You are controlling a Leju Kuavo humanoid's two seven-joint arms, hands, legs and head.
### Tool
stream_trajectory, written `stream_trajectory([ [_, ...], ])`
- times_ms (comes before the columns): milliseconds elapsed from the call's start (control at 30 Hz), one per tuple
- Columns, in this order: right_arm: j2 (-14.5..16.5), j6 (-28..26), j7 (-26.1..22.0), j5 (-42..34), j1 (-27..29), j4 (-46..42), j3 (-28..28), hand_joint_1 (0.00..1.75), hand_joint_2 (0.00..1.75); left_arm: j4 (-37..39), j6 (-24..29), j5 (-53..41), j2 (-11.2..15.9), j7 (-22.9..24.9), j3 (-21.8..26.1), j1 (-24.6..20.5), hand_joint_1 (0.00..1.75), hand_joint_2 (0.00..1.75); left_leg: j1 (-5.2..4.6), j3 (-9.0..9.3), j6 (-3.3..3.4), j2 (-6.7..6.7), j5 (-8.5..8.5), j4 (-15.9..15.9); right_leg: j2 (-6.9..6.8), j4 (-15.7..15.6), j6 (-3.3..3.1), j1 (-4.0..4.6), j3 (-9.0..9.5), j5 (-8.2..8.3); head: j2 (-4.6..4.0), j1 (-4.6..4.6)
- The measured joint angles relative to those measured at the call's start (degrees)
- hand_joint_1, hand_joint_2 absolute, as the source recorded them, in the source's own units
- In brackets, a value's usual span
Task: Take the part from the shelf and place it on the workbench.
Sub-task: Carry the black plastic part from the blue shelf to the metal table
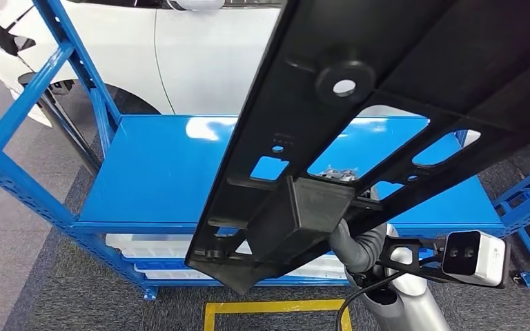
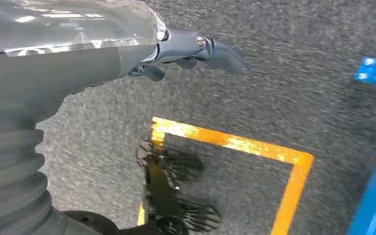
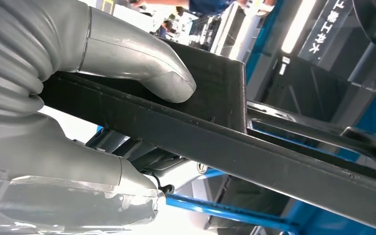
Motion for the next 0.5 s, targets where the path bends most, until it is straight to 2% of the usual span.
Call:
stream_trajectory([
  [33, -0.12, 0.14, -0.19, 0.06, 0.31, -0.06, -0.35, 1.75, 1.75, 0.01, 0.06, -0.19, -0.1, 0.19, 0.0, -0.02, 0.0, 1.75, 0.12, -0.69, 0.32, 0.13, 0.74, -0.15, 0.03, 2.18, 0.28, -0.1, -0.91, -2.4, 0.0, 0.0],
  [100, -0.23, 0.53, -1.47, 0.81, 1.27, -0.35, -1.01, 1.75, 1.75, 0.01, 0.22, -0.55, -0.1, 0.32, -0.01, 0.05, 0.0, 1.75, 0.08, -2.28, 0.63, 0.24, 1.94, -0.12, 0.0, 9.52, 0.72, -0.23, -3.0, -8.27, 0.0, 0.0],
  [133, -0.24, 0.63, -2.67, 1.69, 1.93, -0.61, -1.3, 1.75, 1.75, 0.01, 0.34, -0.7, -0.1, 0.28, -0.01, 0.14, 0.0, 1.75, 0.05, -3.12, 0.61, 0.25, 2.5, -0.06, 0.0, 12.98, 0.87, -0.26, -3.55, -9.99, 0.01, 0.0],
  [167, -0.24, 0.59, -4.07, 2.88, 2.64, -0.95, -1.57, 1.75, 1.75, 0.01, 0.49, -0.85, -0.1, 0.22, -0.01, 0.21, 0.0, 1.75, 0.02, -3.93, 0.56, 0.25, 3.03, 0.03, 0.0, 14.99, 0.94, -0.26, -3.3, -10.5, 0.01, 0.0],
  [200, -0.24, 0.42, -5.49, 4.07, 3.3, -1.32, -1.85, 1.75, 1.75, 0.01, 0.68, -0.96, -0.09, 0.16, -0.01, 0.25, 0.0, 1.75, 0.02, -4.69, 0.48, 0.26, 3.52, 0.13, 0.0, 14.9, 0.94, -0.27, -1.95, -9.86, 0.01, 0.0],
  [233, -0.24, 0.2, -6.72, 5.09, 3.82, -1.66, -2.11, 1.75, 1.75, 0.01, 0.9, -1.0, -0.08, 0.12, -0.01, 0.28, 0.0, 1.75, 0.02, -5.33, 0.36, 0.26, 3.95, 0.23, -0.02, 12.45, 0.85, -0.27, 0.56, -8.58, 0.0, 0.0],
  [267, -0.24, 0.04, -7.63, 5.74, 4.15, -1.97, -2.34, 1.75, 1.75, 0.01, 1.14, -1.03, -0.06, 0.12, -0.01, 0.27, 0.0, 1.75, 0.02, -5.8, 0.21, 0.26, 4.35, 0.34, -0.03, 8.48, 0.65, -0.25, 3.86, -7.54, 0.0, 0.0],
  [300, -0.23, 0.02, -8.22, 6.04, 4.31, -2.24, -2.5, 1.75, 1.75, 0.01, 1.32, -1.03, -0.04, 0.15, -0.01, 0.23, 0.0, 1.75, -0.04, -6.19, -0.02, 0.25, 4.72, 0.44, -0.04, 3.96, 0.36, -0.12, 7.14, -7.2, 0.0, 0.0],
  [333, -0.22, 0.2, -8.5, 6.03, 4.39, -2.46, -2.61, 1.75, 1.75, 0.01, 1.43, -1.03, 0.04, 0.21, -0.01, 0.19, 0.0, 1.75, -0.08, -6.39, -0.32, 0.26, 5.13, 0.43, -0.04, 0.53, -0.02, 0.05, 9.5, -7.21, -0.01, 0.0],
  [367, -0.21, 0.53, -8.47, 5.75, 4.39, -2.64, -2.66, 1.75, 1.75, 0.01, 1.48, -1.03, 0.18, 0.26, -0.01, 0.15, 0.0, 1.75, -0.09, -6.47, -0.66, 0.27, 5.52, 0.39, -0.02, -1.63, -0.43, 0.25, 10.8, -7.51, 0.0, -0.01],
  [433, -0.2, 1.34, -7.88, 4.59, 4.37, -2.82, -2.68, 1.75, 1.75, 0.01, 1.45, -1.07, 0.62, 0.3, -0.01, 0.1, 0.0, 1.75, -0.09, -6.52, -1.39, 0.31, 6.36, 0.06, -0.01, -2.54, -1.31, 0.42, 10.81, -7.13, 0.0, -0.01],
  [467, -0.2, 1.63, -7.5, 3.95, 4.29, -2.84, -2.66, 1.75, 1.75, 0.01, 1.34, -1.16, 0.87, 0.27, -0.01, 0.08, 0.0, 1.75, -0.04, -6.72, -1.7, 0.28, 6.2, 0.22, -0.12, -2.81, -1.76, 0.34, 10.54, -6.59, 0.01, -0.01],
  [500, -0.19, 1.76, -7.18, 3.42, 4.21, -2.85, -2.64, 1.75, 1.75, 0.0, 1.19, -1.26, 1.09, 0.19, -0.01, 0.07, 0.0, 1.75, -0.03, -7.12, -1.94, 0.24, 5.11, 1.01, -0.24, -3.01, -2.22, 0.22, 10.12, -5.94, 0.01, -0.01],
])
